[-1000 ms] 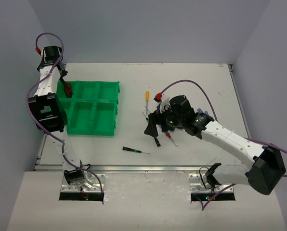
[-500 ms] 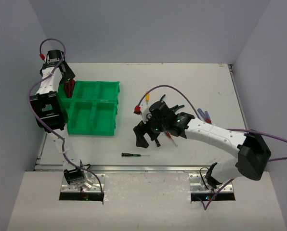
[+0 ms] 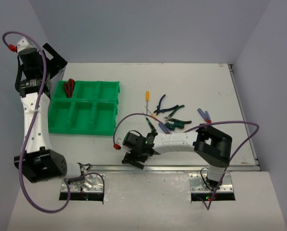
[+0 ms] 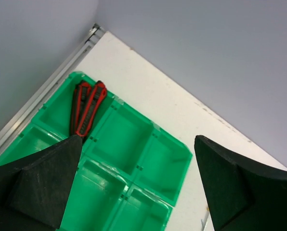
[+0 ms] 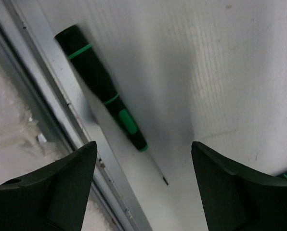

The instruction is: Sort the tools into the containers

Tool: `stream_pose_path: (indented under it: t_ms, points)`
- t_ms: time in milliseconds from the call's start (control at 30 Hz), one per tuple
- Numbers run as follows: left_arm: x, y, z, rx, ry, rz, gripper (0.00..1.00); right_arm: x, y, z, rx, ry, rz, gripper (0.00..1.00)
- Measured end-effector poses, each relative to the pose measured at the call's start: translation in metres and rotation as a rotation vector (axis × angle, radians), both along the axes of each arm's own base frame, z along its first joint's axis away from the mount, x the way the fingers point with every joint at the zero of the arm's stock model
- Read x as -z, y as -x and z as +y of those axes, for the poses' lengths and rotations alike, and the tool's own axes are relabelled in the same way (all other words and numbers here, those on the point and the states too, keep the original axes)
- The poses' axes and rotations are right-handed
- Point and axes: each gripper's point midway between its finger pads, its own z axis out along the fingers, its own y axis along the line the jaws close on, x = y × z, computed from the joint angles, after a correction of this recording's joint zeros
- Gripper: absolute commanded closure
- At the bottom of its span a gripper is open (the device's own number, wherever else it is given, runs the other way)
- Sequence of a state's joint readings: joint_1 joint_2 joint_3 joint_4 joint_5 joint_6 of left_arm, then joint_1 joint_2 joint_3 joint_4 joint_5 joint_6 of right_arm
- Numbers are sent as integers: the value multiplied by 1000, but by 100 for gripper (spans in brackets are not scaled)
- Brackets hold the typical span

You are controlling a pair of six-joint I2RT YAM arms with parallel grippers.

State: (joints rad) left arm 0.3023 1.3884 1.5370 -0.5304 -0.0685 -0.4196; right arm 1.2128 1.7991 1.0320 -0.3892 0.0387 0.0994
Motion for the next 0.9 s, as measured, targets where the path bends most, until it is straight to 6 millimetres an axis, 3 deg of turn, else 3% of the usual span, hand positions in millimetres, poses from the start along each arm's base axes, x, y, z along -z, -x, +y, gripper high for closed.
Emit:
stream_pose_path:
  t_ms: [67, 133, 300, 467, 533, 667, 733, 800, 900]
  points:
    - [-18, 19, -13, 34, -6, -73, 0, 10, -7, 4, 7, 21, -24, 44]
    - [-22, 32, -24, 71, -4, -108, 0, 10, -8, 11, 9, 17, -17, 57]
    - [6, 40, -39, 138, 24, -73, 0, 10, -4, 30, -16, -19, -17, 98]
    - [49, 50, -53, 192, 75, -2, 0, 8, -23, 44, 16, -76, -64, 100]
    - [57, 54, -62, 225, 99, -6, 0, 8, -26, 43, 32, -89, -76, 100]
    - [69, 61, -97, 365, 179, -53, 0, 3, -29, 21, 103, -92, -76, 100]
    - [78, 63, -125, 458, 223, -58, 0, -8, -33, 5, 165, -117, -49, 100]
    - [88, 67, -171, 596, 263, -48, 0, -32, -47, -7, 250, -195, -23, 100]
    - [108, 84, -235, 796, 348, -28, 0, -83, -80, -15, 380, -373, -23, 100]
